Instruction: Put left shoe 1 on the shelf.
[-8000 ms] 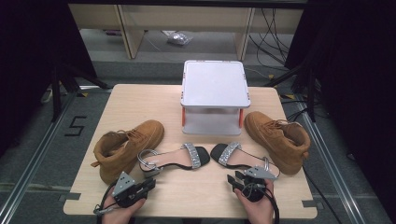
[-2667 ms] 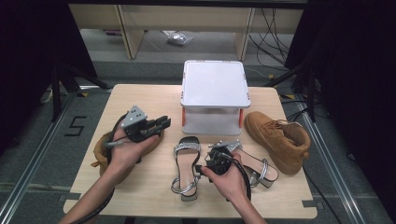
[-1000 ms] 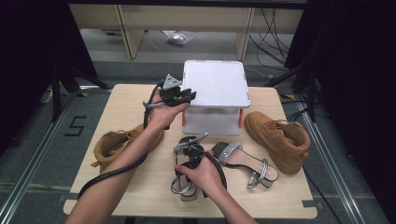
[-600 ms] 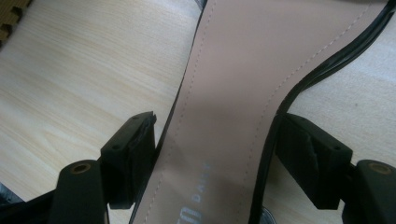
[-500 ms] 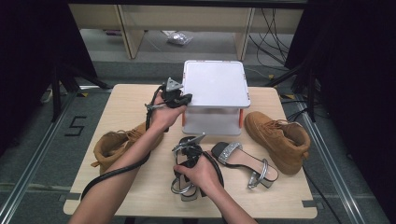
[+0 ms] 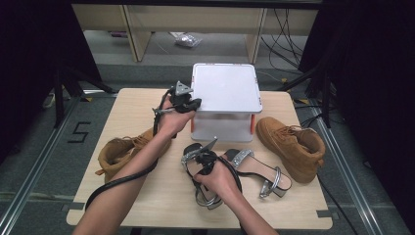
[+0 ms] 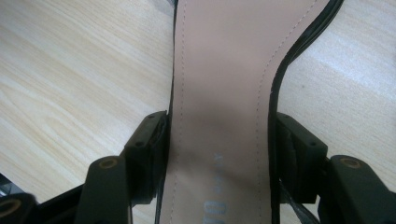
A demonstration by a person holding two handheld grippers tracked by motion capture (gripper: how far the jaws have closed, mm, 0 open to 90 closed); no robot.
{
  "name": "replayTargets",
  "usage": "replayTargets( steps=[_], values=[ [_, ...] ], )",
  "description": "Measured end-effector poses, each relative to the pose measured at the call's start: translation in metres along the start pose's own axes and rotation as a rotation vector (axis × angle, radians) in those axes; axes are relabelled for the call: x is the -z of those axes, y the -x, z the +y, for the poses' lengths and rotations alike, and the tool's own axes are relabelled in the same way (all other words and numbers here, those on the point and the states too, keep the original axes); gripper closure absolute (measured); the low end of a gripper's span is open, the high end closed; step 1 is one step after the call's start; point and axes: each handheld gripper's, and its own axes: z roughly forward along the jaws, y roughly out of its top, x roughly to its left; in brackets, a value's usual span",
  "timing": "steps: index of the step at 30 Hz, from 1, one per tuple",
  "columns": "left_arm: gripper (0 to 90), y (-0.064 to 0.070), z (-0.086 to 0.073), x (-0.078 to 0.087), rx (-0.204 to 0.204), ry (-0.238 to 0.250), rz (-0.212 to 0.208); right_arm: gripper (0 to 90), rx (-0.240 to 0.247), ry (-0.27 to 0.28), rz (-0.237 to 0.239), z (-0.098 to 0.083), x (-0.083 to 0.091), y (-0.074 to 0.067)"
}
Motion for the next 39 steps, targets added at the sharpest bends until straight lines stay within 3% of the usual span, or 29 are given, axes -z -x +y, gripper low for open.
replayTargets(
  steps=[1, 2, 3, 5, 11, 17, 18, 19, 20, 23, 24, 25, 26, 27, 28, 29, 30, 31, 32, 33, 34, 35, 36, 37, 38, 39],
  values=[
    [89.6, 0.000, 0.000, 0.000, 0.001, -0.001, -0.001, 41.7, -0.030, -0.022, -0.002, 0.000, 0.001, -0.003],
    [89.6, 0.000, 0.000, 0.000, 0.000, -0.003, -0.001, 41.3, -0.022, -0.017, 0.002, 0.000, 0.000, -0.004],
    [89.6, 0.000, 0.000, 0.000, 0.000, -0.001, -0.002, 40.2, 0.037, -0.004, -0.038, 0.000, -0.001, -0.004],
    [89.6, 0.000, 0.000, 0.000, 0.002, -0.001, 0.000, 36.7, 0.060, 0.001, -0.057, 0.001, -0.005, -0.007],
    [89.6, 0.000, 0.001, 0.000, -0.005, -0.012, 0.002, 38.4, 0.067, -0.010, -0.062, 0.001, -0.011, -0.007],
    [89.7, 0.001, 0.000, 0.000, 0.009, 0.001, 0.004, 42.9, 0.014, -0.012, -0.048, 0.002, -0.008, -0.004],
    [89.7, 0.001, 0.000, 0.000, 0.009, 0.001, 0.003, 43.0, -0.030, -0.033, -0.019, 0.002, -0.006, -0.005],
    [89.7, 0.000, 0.000, 0.000, 0.007, -0.001, 0.002, 43.1, -0.042, -0.034, -0.029, 0.002, -0.005, -0.005],
    [89.7, 0.001, 0.000, 0.000, 0.008, -0.001, 0.003, 43.1, -0.025, 0.001, -0.008, 0.001, -0.006, -0.001],
    [89.7, 0.000, 0.000, 0.000, 0.008, 0.000, 0.000, 43.1, -0.084, -0.001, 0.016, 0.001, -0.002, 0.000],
    [89.7, 0.000, 0.000, 0.000, 0.011, 0.000, -0.001, 43.1, -0.039, 0.050, 0.002, 0.001, -0.002, 0.004],
    [89.7, 0.000, 0.000, 0.000, 0.013, 0.002, -0.002, 43.1, -0.060, 0.038, 0.013, 0.003, 0.001, 0.004],
    [89.7, 0.000, 0.000, 0.000, 0.012, 0.001, -0.001, 43.1, -0.090, 0.065, 0.024, 0.004, 0.003, 0.005],
    [89.8, 0.000, 0.000, 0.000, 0.012, 0.000, -0.001, 43.2, -0.113, 0.047, 0.029, 0.005, 0.007, 0.005],
    [89.7, 0.000, 0.000, 0.000, 0.012, -0.001, -0.001, 43.1, -0.084, 0.077, 0.033, 0.007, 0.009, 0.009],
    [89.7, -0.001, 0.000, 0.000, 0.001, -0.011, -0.001, 43.1, -0.157, 0.076, 0.046, 0.008, 0.012, 0.007],
    [89.7, -0.001, 0.000, 0.000, 0.001, -0.011, -0.001, 43.1, -0.174, 0.083, 0.040, 0.011, 0.017, 0.011],
    [89.7, 0.001, 0.000, -0.001, 0.015, -0.001, -0.001, 43.1, -0.223, 0.086, 0.043, 0.013, 0.020, 0.010],
    [89.7, 0.001, 0.000, -0.001, 0.012, 0.000, -0.001, 43.1, -0.171, 0.122, 0.043, 0.014, 0.019, 0.016],
    [89.7, 0.000, 0.000, 0.000, -0.007, -0.011, -0.002, 43.1, -0.163, 0.140, 0.037, 0.016, 0.020, 0.019],
    [89.7, 0.001, 0.000, -0.001, 0.003, 0.000, 0.005, 43.1, -0.196, 0.152, 0.040, 0.019, 0.021, 0.021],
    [89.8, 0.001, 0.000, -0.001, -0.002, -0.002, 0.006, 43.1, -0.156, 0.196, 0.022, 0.021, 0.019, 0.027],
    [89.7, 0.002, 0.000, 0.000, -0.004, -0.003, 0.007, 43.1, -0.169, 0.200, 0.022, 0.023, 0.019, 0.028],
    [89.7, 0.001, 0.001, 0.000, -0.012, -0.014, 0.007, 43.1, -0.211, 0.168, 0.016, 0.025, 0.021, 0.028],
    [89.8, 0.001, 0.001, 0.000, -0.012, -0.015, 0.006, 43.1, -0.186, 0.201, 0.000, 0.028, 0.019, 0.031],
    [89.8, 0.001, 0.001, -0.001, -0.001, -0.007, 0.005, 43.1, -0.192, 0.220, -0.005, 0.031, 0.018, 0.032]
  ],
)
